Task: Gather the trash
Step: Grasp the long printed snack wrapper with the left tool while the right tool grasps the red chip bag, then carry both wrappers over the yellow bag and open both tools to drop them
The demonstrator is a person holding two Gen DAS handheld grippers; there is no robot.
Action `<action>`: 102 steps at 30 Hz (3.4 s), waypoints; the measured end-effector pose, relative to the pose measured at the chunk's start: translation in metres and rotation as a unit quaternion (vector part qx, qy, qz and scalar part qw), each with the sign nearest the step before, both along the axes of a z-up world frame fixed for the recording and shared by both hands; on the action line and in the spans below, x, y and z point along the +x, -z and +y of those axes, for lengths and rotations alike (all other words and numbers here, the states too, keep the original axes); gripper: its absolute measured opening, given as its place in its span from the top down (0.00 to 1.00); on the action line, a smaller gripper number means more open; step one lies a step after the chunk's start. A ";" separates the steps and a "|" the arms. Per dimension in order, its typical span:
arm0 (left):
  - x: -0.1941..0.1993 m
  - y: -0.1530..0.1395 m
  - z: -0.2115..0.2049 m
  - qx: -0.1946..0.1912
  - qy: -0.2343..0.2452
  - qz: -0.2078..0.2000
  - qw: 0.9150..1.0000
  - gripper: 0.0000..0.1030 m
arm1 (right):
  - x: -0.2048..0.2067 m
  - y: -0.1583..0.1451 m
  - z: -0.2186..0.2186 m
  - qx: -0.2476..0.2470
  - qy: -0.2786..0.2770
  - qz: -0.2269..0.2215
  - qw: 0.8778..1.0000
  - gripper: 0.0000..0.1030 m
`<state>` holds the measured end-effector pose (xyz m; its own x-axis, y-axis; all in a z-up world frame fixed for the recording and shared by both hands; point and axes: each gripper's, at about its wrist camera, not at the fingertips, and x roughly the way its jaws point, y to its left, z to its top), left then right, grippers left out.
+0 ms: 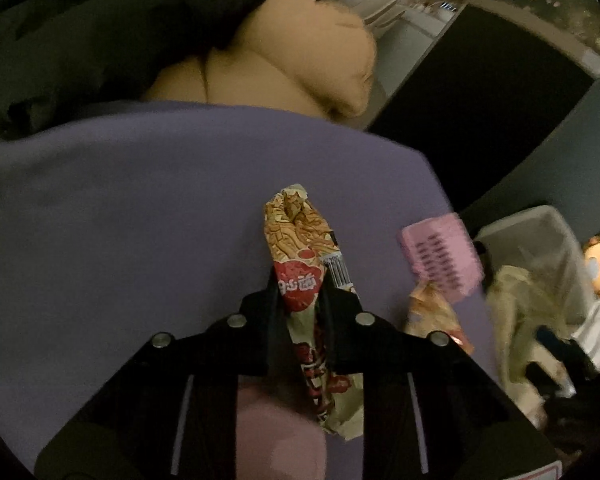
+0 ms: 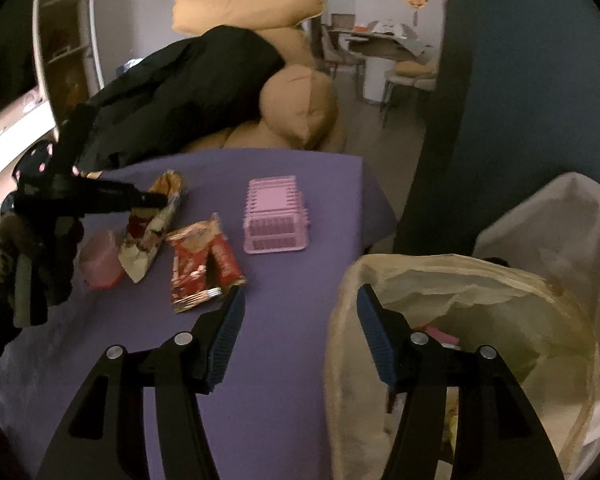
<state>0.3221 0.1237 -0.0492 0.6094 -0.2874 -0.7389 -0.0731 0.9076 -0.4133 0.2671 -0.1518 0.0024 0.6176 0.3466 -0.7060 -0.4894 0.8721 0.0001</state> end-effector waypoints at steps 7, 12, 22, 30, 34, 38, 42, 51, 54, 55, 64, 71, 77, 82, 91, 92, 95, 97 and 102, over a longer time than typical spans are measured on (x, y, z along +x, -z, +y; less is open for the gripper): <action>-0.054 -0.039 0.013 -0.022 0.012 -0.051 0.998 0.83 | 0.001 0.008 0.056 -0.001 -0.087 0.015 0.996 0.47; -0.086 -0.036 0.026 0.020 -0.007 -0.042 0.999 0.83 | 0.013 0.013 0.086 -0.018 -0.091 0.001 0.996 0.46; -0.113 -0.013 0.043 0.018 -0.007 -0.026 0.999 0.83 | 0.041 0.047 0.112 -0.077 -0.068 0.032 0.994 0.47; -0.119 -0.013 0.037 0.011 0.003 -0.029 1.000 0.83 | 0.028 0.040 0.095 -0.074 -0.059 0.037 0.995 0.69; -0.123 -0.012 0.034 0.008 0.002 -0.031 0.999 0.83 | 0.014 0.029 0.085 -0.082 -0.055 0.026 0.995 0.74; -0.125 -0.016 0.028 0.010 0.003 -0.034 0.999 0.83 | -0.004 0.012 0.075 -0.060 -0.065 0.014 0.996 0.74; -0.126 -0.029 0.018 0.018 0.004 -0.043 0.999 0.83 | -0.019 -0.012 0.062 -0.038 -0.068 -0.007 0.997 0.74; -0.131 -0.078 -0.014 0.047 0.003 -0.090 0.995 0.83 | -0.045 -0.063 0.021 -0.008 -0.048 -0.069 0.996 0.74; -0.129 -0.098 -0.036 0.049 0.016 -0.113 0.992 0.83 | -0.052 -0.081 0.000 0.000 -0.037 -0.098 0.994 0.74; -0.128 -0.105 -0.046 0.047 0.023 -0.122 0.991 0.83 | -0.055 -0.088 -0.008 0.004 -0.032 -0.109 0.994 0.74; -0.112 -0.142 -0.137 0.043 0.094 -0.168 0.980 0.83 | -0.068 -0.127 -0.098 0.034 0.032 -0.168 0.985 0.74; -0.092 -0.142 -0.211 0.044 0.145 -0.168 0.974 0.83 | -0.070 -0.129 -0.163 0.053 0.082 -0.185 0.978 0.74; -0.076 -0.131 -0.257 0.053 0.170 -0.162 0.971 0.83 | -0.068 -0.117 -0.194 0.068 0.107 -0.184 0.975 0.74; -0.065 -0.115 -0.285 0.063 0.190 -0.152 0.968 0.83 | -0.067 -0.106 -0.216 0.076 0.125 -0.176 0.974 0.74; -0.038 -0.090 -0.314 0.068 0.194 -0.142 0.968 0.83 | -0.056 -0.088 -0.235 0.081 0.151 -0.162 0.972 0.73; -0.036 -0.088 -0.316 0.068 0.195 -0.141 0.968 0.83 | -0.055 -0.087 -0.238 0.080 0.155 -0.161 0.971 0.73; -0.030 -0.081 -0.322 0.065 0.198 -0.135 0.969 0.83 | -0.049 -0.084 -0.244 0.077 0.167 -0.156 0.971 0.73; -0.026 -0.074 -0.325 0.058 0.202 -0.125 0.970 0.83 | -0.047 -0.080 -0.252 0.083 0.175 -0.151 0.969 0.73; -0.021 -0.061 -0.335 0.048 0.211 -0.107 0.970 0.78 | -0.046 -0.077 -0.260 0.099 0.186 -0.142 0.967 0.73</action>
<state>0.3014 -0.2114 0.0115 0.5954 -0.4805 -0.6439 0.3921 0.8733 -0.2891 0.2214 -0.4119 0.0792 0.8849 0.1737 -0.4323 -0.1461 0.9846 0.0964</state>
